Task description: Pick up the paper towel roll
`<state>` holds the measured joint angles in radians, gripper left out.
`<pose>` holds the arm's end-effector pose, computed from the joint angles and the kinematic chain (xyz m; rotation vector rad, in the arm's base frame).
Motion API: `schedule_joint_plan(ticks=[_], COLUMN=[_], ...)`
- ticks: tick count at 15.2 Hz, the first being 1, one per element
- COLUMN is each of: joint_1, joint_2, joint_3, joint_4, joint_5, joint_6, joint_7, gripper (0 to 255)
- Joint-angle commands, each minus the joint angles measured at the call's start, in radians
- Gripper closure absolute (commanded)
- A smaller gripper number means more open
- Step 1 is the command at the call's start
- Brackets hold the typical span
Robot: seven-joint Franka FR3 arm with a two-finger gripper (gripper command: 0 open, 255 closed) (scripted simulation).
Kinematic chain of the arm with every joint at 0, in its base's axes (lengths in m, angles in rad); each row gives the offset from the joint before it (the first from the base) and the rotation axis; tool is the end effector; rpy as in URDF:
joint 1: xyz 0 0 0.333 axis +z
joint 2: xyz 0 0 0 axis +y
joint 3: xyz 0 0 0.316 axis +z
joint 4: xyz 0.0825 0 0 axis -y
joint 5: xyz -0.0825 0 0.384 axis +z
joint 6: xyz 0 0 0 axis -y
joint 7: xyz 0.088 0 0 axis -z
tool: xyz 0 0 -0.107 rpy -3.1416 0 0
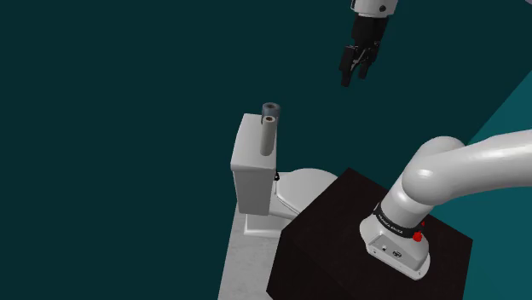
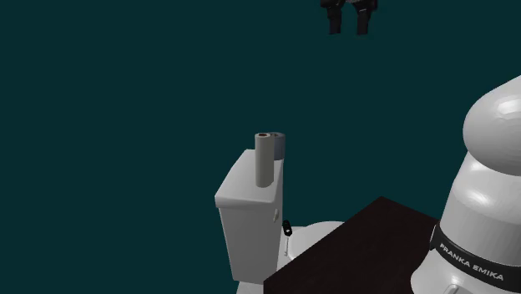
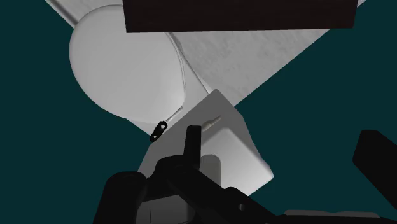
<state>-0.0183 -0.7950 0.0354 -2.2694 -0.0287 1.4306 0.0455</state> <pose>0.2898 0.0058 0.6215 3.0853 -0.0663 -0.0658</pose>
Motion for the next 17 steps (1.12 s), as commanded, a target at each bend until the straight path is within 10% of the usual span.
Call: schedule_joint_plan(ticks=[1,17], joint_1=[0.0,0.003], joint_2=[0.0,0.468], joint_3=[0.0,-0.074], joint_4=[0.0,0.013], joint_5=[0.0,-0.036], joint_6=[0.0,0.476], joint_7=[0.0,-0.14], gripper=[0,0])
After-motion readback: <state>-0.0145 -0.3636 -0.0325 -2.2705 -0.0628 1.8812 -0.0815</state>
